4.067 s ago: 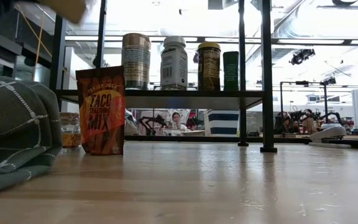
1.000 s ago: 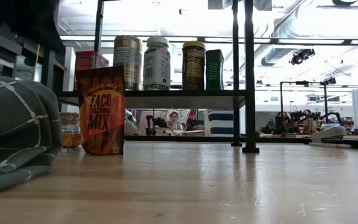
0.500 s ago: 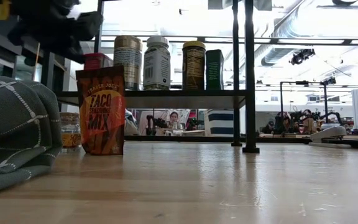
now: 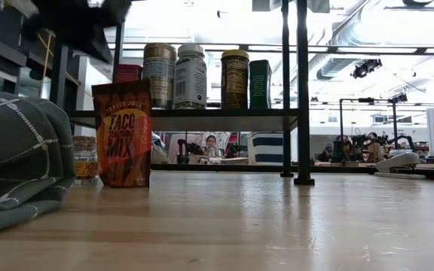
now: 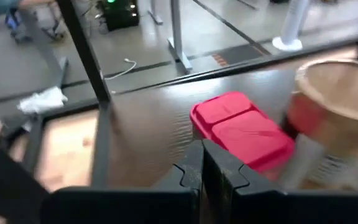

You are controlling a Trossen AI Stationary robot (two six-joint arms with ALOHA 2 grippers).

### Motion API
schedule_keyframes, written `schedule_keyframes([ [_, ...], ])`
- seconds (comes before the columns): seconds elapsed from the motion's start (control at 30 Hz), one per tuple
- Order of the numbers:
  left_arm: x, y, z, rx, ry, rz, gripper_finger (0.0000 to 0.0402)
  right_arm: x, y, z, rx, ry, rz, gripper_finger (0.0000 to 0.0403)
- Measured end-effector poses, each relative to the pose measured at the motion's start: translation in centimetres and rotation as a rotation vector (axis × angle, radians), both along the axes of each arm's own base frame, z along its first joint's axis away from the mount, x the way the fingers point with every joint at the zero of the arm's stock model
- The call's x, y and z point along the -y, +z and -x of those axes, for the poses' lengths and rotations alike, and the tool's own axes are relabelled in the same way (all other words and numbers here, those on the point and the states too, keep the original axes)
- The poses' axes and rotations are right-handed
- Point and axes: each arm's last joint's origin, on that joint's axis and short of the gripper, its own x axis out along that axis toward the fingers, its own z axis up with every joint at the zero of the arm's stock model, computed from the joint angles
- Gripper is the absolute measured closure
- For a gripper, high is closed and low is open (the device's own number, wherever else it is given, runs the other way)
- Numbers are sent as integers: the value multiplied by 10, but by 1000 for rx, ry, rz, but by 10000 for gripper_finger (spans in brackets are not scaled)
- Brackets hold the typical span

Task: Shelf spices
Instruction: Put the red seasoning can on the shelf, then put the brown seasoning bottle on the shelf

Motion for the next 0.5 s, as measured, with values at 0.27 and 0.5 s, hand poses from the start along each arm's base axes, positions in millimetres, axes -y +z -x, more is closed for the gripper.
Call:
schedule_keyframes([
  [0.27, 31, 55, 25, -248, -405, 197, 382, -2, -2, 4, -41, 7, 14, 93],
  [0.5, 43, 64, 42, -289, -674, 416, 301, -9, -4, 8, -83, 64, -35, 93],
])
